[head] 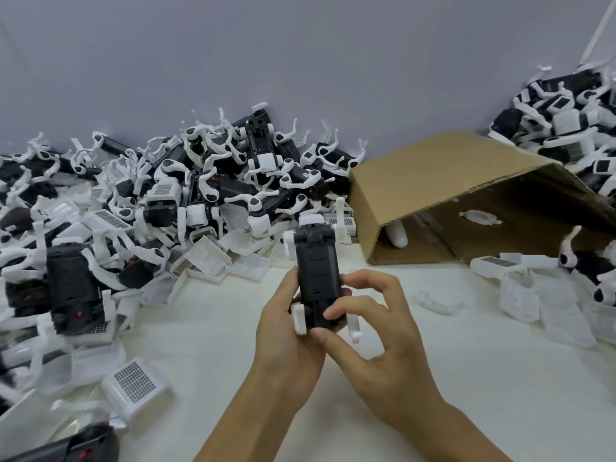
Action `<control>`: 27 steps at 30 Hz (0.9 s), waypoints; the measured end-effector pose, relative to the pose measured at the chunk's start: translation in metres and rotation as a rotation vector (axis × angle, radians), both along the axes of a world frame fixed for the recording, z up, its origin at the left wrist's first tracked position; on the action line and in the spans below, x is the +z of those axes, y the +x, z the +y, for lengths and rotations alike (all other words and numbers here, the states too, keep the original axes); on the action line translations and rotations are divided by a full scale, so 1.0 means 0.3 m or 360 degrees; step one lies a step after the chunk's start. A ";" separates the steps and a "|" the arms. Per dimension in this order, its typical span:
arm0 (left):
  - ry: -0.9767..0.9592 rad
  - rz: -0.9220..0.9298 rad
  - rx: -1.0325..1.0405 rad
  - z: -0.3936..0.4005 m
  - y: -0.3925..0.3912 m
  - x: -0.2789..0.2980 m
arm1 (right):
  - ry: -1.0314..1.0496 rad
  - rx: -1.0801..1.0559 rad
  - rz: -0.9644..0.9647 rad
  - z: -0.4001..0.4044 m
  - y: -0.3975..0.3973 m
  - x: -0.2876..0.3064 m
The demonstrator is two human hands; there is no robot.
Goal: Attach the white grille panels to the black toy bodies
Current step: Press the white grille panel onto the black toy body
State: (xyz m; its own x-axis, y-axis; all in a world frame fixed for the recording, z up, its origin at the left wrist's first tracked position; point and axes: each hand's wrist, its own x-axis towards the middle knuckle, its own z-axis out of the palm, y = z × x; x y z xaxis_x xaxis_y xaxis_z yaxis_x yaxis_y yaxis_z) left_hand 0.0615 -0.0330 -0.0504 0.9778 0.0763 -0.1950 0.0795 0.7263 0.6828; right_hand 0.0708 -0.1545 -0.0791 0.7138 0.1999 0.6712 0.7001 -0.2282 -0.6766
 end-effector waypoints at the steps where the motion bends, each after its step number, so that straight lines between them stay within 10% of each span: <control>1: 0.0018 0.0006 0.0008 -0.001 0.000 0.000 | -0.0005 0.0001 0.0002 0.000 -0.001 0.001; 27: 0.0000 0.0082 0.0065 -0.004 0.002 0.002 | 0.0010 -0.0087 0.0004 0.010 -0.001 -0.019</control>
